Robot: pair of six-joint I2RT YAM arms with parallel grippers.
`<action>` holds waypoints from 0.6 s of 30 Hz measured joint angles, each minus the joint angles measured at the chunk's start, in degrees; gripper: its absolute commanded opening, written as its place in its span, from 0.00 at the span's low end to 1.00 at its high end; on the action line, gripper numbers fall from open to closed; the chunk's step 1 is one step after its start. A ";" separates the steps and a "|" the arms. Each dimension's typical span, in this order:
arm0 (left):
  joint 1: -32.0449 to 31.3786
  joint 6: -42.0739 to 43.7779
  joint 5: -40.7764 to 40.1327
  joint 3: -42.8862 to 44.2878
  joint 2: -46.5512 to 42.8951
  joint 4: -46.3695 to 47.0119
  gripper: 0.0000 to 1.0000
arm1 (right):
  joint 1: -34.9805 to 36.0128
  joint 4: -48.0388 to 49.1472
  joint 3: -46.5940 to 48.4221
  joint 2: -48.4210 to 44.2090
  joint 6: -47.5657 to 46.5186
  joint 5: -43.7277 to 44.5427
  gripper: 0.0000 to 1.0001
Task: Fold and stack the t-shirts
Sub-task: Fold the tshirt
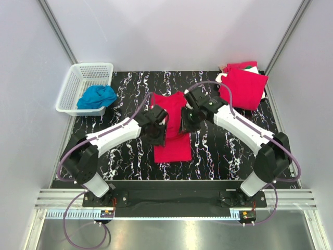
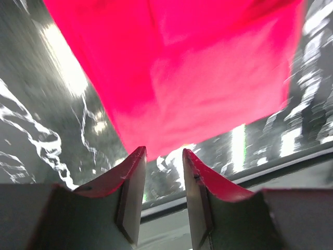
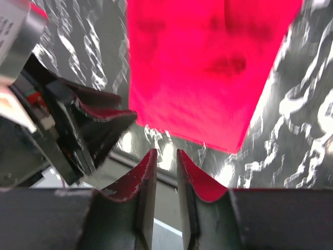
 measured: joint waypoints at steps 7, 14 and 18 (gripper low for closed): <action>4.50 1.86 -0.07 7.74 3.65 0.92 0.38 | -1.99 0.24 7.54 8.37 -4.17 0.74 0.35; 5.53 2.93 0.07 8.07 8.39 1.01 0.38 | -2.23 0.44 3.67 11.82 -5.35 0.68 0.42; 6.23 3.61 0.26 8.04 8.79 1.09 0.38 | -2.54 0.76 2.25 11.82 -5.40 0.63 0.42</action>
